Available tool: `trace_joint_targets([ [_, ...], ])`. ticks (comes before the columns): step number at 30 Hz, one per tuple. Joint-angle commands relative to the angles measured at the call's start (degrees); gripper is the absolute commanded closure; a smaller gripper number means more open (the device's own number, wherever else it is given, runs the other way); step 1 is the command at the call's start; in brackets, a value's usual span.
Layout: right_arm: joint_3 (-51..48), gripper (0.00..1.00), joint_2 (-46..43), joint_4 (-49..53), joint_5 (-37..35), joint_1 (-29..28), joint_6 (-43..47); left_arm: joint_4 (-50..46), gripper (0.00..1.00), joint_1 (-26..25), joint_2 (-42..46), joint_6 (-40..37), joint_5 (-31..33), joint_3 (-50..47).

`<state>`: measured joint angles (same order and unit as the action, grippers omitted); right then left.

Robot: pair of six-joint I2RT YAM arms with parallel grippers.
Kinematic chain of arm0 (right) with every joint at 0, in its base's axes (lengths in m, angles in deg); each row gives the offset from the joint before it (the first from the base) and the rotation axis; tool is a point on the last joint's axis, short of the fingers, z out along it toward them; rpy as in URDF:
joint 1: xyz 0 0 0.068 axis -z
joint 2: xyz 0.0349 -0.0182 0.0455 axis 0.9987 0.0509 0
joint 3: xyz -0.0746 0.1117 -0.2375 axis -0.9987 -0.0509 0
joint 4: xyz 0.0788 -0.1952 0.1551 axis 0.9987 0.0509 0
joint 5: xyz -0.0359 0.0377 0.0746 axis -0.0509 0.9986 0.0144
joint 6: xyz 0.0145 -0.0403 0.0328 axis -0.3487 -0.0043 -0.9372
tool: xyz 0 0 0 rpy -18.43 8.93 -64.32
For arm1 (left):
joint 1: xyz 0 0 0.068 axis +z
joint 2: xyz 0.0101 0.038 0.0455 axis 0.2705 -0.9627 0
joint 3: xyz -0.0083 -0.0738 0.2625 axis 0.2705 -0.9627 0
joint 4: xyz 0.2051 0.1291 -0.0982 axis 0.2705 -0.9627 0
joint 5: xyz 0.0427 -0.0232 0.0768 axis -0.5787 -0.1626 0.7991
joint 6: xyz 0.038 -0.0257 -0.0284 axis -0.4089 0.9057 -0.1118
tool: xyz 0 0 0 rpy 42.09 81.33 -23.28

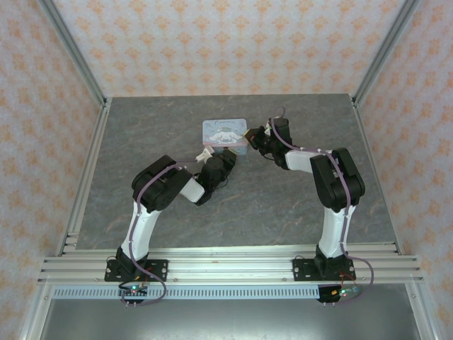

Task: Unlock the padlock with the key

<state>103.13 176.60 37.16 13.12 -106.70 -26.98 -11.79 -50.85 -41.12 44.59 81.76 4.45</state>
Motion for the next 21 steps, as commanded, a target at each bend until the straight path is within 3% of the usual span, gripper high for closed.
trace_joint_targets([
  [1, 0.04, 1.0, 1.66, 0.33, 0.58, -0.33, -0.38, -1.53, 0.79, -0.17, -0.75, -0.54, 1.82, -0.18],
  [10, 0.84, 1.0, 0.71, 0.33, 0.94, -0.25, -0.82, -4.04, 1.0, 0.42, 3.39, -1.04, -1.16, -2.3],
  [16, 0.29, 1.0, -3.49, 0.64, 1.96, -0.3, -0.93, -5.86, 1.0, 2.73, 7.71, -0.6, -6.17, -5.45],
  [21, -3.88, 1.0, -9.43, 0.66, 2.78, -0.27, -0.59, -11.01, 1.0, 5.23, 12.05, -1.02, -14.04, -6.89],
])
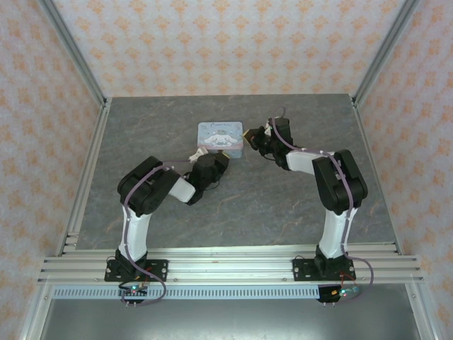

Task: Unlock the padlock with the key

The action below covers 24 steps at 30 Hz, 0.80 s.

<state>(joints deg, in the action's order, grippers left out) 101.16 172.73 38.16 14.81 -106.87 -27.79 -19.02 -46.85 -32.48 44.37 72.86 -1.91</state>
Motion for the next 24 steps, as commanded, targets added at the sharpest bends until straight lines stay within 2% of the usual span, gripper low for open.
trace_joint_targets([
  [1, -3.31, 1.0, -6.98, -0.74, 1.16, -0.16, 0.19, -4.5, 1.0, 1.67, 4.35, -1.01, -6.85, -0.73],
  [13, -26.31, 1.0, -16.6, -15.54, 4.3, -1.72, -3.48, -13.1, 1.0, 5.72, 11.94, -4.78, -24.16, 1.28],
  [18, -31.18, 1.0, -17.93, -19.88, 5.8, -3.91, -2.93, -15.22, 1.0, 6.68, 12.84, -6.08, -29.75, 2.72],
  [24, -33.11, 1.0, -19.87, -23.59, 5.15, -6.53, -3.18, -15.76, 1.0, 7.41, 13.56, -5.38, -33.36, 3.52],
])
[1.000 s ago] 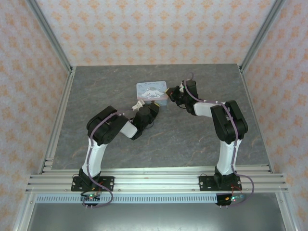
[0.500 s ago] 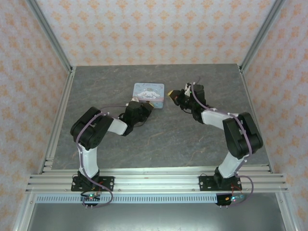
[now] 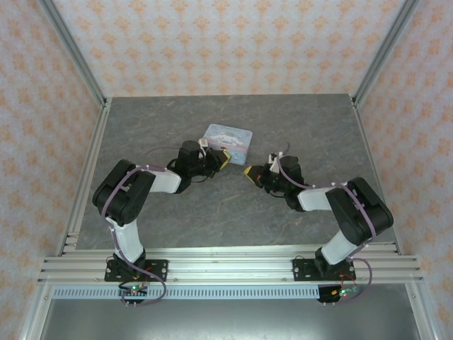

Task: Unlock the padlock with the key

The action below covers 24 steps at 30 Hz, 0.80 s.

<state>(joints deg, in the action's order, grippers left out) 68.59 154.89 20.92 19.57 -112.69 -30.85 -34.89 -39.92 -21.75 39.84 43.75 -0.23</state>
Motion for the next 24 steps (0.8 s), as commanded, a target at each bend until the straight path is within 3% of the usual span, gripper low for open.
trace_joint_targets([
  [1, -0.6, 1.0, -2.2, -6.71, 0.24, -0.92, -0.15, 0.47, 1.0, 0.5, 2.91, -0.48, -4.74, 1.89],
  [12, -0.83, 1.0, -2.69, -9.72, -1.58, -0.89, -1.89, 4.3, 1.0, 0.61, 4.52, 5.86, -5.54, 0.99],
  [24, -1.24, 1.0, -4.6, -12.0, -10.84, -2.1, -4.7, 5.4, 1.0, 0.58, 6.24, 12.6, -3.1, -0.84],
])
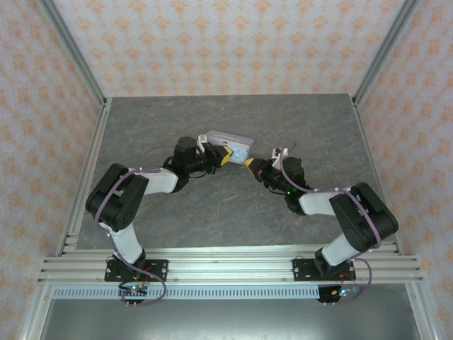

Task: Unlock the padlock with the key

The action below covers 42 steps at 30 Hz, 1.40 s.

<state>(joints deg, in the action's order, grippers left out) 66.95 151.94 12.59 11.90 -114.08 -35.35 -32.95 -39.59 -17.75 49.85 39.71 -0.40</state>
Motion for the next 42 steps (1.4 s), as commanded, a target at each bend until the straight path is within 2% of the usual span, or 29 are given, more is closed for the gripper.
trace_joint_targets([
  [1, 0.7, 1.0, -1.68, -3.84, -3.73, -0.9, 0.07, 3.67, 1.0, 0.22, 2.35, 3.12, 1.19, -0.74],
  [6, 2.01, 1.0, -1.33, -4.11, -5.89, -1.59, 1.35, 4.46, 1.0, 0.09, 2.44, 5.48, 1.93, -0.88],
  [16, 4.19, 1.0, 1.53, -6.33, -5.73, -2.56, 5.28, 6.08, 1.0, -0.27, 1.99, 9.33, 2.28, -0.8],
  [25, 5.91, 1.0, 2.77, -2.95, -5.94, -3.4, 9.11, 6.18, 1.0, -0.49, 2.26, 10.21, 2.26, -0.58],
  [42, 7.47, 1.0, 6.45, -2.77, -6.44, -3.35, 8.78, 5.74, 1.0, -0.65, 2.64, 9.96, 2.31, -0.27],
])
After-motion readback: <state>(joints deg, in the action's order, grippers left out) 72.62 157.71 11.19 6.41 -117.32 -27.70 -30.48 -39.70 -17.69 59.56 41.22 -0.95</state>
